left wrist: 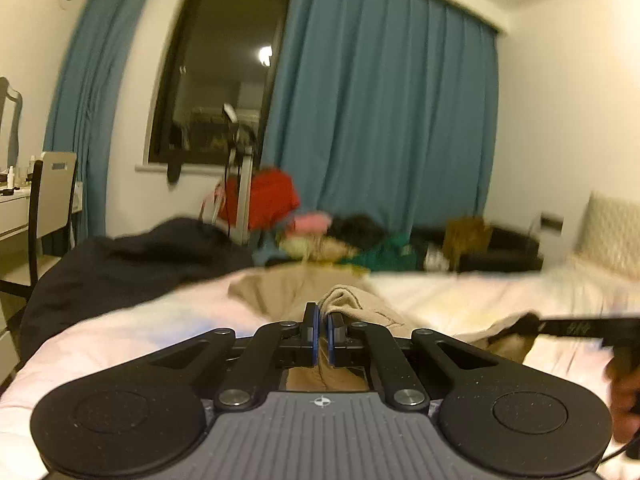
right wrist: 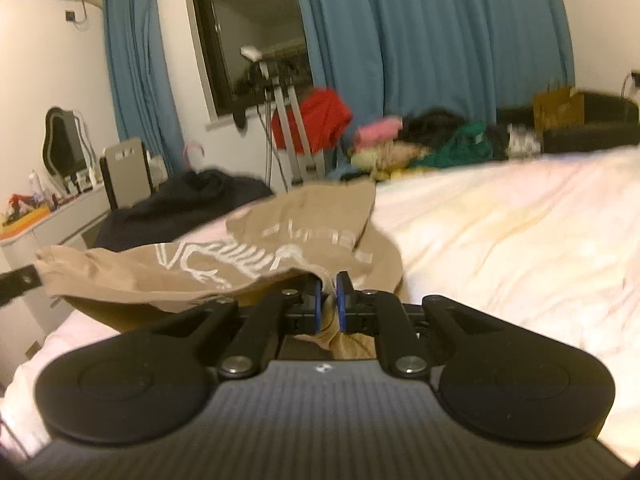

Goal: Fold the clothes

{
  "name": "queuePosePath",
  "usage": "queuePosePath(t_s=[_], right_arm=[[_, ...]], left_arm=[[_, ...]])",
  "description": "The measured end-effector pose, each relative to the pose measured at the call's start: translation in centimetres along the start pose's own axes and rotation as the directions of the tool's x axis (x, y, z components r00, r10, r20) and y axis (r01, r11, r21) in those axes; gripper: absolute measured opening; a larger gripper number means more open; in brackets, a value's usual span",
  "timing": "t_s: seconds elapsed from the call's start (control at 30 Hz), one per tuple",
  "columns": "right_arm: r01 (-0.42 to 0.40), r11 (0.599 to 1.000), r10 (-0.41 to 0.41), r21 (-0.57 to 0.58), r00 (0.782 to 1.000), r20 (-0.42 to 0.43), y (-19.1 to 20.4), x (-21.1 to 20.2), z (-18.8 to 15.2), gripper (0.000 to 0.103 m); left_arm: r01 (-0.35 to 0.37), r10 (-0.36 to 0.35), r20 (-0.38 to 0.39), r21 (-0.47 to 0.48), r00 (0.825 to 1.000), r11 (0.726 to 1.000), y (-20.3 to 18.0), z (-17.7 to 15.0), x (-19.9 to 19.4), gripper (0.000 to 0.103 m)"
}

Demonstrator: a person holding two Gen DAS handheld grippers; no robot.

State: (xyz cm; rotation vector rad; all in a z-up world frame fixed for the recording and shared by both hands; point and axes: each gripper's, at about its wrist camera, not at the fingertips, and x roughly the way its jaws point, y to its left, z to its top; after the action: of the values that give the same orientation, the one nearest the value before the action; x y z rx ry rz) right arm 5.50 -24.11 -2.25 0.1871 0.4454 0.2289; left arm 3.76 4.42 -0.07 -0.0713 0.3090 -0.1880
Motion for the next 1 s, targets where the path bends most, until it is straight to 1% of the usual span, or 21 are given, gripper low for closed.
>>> queuePosePath(t_s=[0.03, 0.1, 0.13, 0.17, 0.2, 0.27, 0.37, 0.43, 0.5, 0.63, 0.73, 0.83, 0.93, 1.0], right_arm=[[-0.005, 1.0, 0.005, 0.0, 0.999, -0.035, 0.1, 0.3, -0.4, 0.012], [0.002, 0.999, -0.007, -0.043, 0.992, -0.124, 0.7, 1.5, -1.2, 0.015], [0.004, 0.998, -0.015, -0.066, 0.986, -0.167, 1.1, 2.2, -1.6, 0.02], [0.017, 0.995, -0.037, -0.102, 0.98, -0.197, 1.4, 2.8, -1.9, 0.034], [0.029, 0.99, -0.058, -0.136, 0.974, -0.218, 1.8, 3.5, -2.4, 0.052], [0.029, 0.986, -0.069, -0.163, 0.968, -0.243, 2.3, 4.5, -2.8, 0.064], [0.009, 0.984, -0.061, -0.179, 0.957, -0.283, 2.7, 5.6, -3.3, 0.064], [-0.016, 0.975, -0.055, -0.222, 0.949, -0.311, 3.4, 6.1, -3.6, 0.064], [-0.046, 0.949, -0.063, -0.311, 0.941, -0.332, 4.3, 6.2, -4.6, 0.064], [-0.15, 0.881, -0.042, -0.448, 0.92, -0.39, 6.8, 6.1, -6.3, 0.064], [-0.161, 0.849, -0.031, -0.503, 0.935, -0.353, 7.7, 4.9, -6.6, 0.064], [-0.191, 0.84, 0.02, -0.508, 0.946, -0.322, 8.3, 4.3, -6.5, 0.064], [-0.141, 0.824, -0.017, -0.549, 0.962, -0.271, 8.7, 4.9, -6.8, 0.064], [-0.09, 0.844, -0.061, -0.529, 0.963, -0.262, 8.1, 5.8, -6.5, 0.064]], left_arm=[[-0.006, 0.006, -0.032, 0.001, 0.999, 1.0, 0.3, -0.4, 0.4, 0.004], [-0.008, 0.003, -0.095, -0.056, 0.996, 0.998, 1.4, -0.9, 1.9, 0.004], [-0.014, 0.005, -0.115, -0.075, 0.993, 0.997, 1.9, -1.1, 2.4, 0.004], [-0.021, 0.008, -0.134, -0.09, 0.991, 0.996, 2.4, -1.2, 2.7, 0.005], [-0.025, 0.01, -0.142, -0.098, 0.99, 0.995, 2.8, -1.4, 3.0, 0.005], [-0.031, 0.014, -0.155, -0.111, 0.988, 0.993, 3.3, -1.6, 3.6, 0.005], [-0.041, 0.018, -0.174, -0.131, 0.985, 0.991, 4.1, -1.8, 4.4, 0.005], [-0.048, 0.023, -0.172, -0.144, 0.985, 0.988, 4.5, -1.8, 4.6, 0.005], [-0.052, 0.022, -0.166, -0.18, 0.986, 0.982, 4.8, -1.6, 4.5, 0.005], [-0.062, 0.025, -0.153, -0.24, 0.988, 0.969, 5.8, -1.5, 4.3, 0.005], [-0.068, 0.028, -0.151, -0.264, 0.988, 0.962, 6.1, -1.3, 4.1, 0.005], [-0.074, 0.035, -0.151, -0.262, 0.988, 0.962, 5.9, -1.2, 3.9, 0.005], [-0.082, 0.044, -0.155, -0.251, 0.987, 0.965, 5.7, -1.3, 4.0, 0.005], [-0.083, 0.044, -0.16, -0.247, 0.986, 0.965, 5.6, -1.4, 4.0, 0.005]])
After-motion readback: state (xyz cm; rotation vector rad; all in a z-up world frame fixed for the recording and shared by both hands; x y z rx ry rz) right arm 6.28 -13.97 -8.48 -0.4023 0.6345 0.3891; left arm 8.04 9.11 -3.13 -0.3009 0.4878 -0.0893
